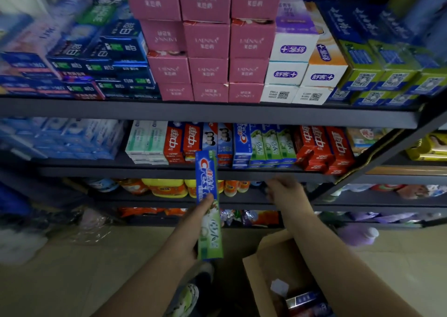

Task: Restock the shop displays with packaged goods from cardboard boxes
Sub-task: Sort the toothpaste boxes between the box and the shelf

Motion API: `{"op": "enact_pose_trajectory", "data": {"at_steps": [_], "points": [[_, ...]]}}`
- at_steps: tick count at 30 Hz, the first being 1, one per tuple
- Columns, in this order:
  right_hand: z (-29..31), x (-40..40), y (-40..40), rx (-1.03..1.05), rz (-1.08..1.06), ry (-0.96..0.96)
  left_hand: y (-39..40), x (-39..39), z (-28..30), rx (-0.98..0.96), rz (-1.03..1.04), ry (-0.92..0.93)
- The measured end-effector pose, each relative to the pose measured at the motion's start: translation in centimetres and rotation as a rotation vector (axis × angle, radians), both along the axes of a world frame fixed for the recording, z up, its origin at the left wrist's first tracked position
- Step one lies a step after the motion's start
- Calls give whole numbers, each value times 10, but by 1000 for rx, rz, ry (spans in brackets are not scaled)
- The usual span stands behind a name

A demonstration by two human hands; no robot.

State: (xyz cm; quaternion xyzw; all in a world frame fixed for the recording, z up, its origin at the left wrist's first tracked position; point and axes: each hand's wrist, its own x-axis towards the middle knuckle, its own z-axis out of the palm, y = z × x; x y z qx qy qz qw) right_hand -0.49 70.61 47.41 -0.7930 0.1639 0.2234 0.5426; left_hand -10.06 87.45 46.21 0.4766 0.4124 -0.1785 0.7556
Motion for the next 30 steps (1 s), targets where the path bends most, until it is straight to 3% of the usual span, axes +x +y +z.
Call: {"op": "enact_pose_trajectory", "data": {"at_steps": [3, 7, 9, 14, 22, 25, 30], "points": [[18, -64, 18, 14, 410, -17, -8, 7, 0, 15, 33, -33], [3, -95, 26, -96, 501, 5, -19, 15, 1, 96, 5, -22], [-2, -95, 23, -104, 459, -7, -19, 15, 1, 84, -24, -48], [-4, -98, 7, 186, 258, 73, -11, 12, -3, 73, -99, -154], [8, -69, -6, 534, -100, 9, 0, 11, -1, 111, -2, -172], [8, -42, -6, 509, -225, -44, 10, 9, -1, 133, 37, -159], [-26, 27, 5, 251, -283, 10, 19, 4, -4, 143, 70, -149]]}}
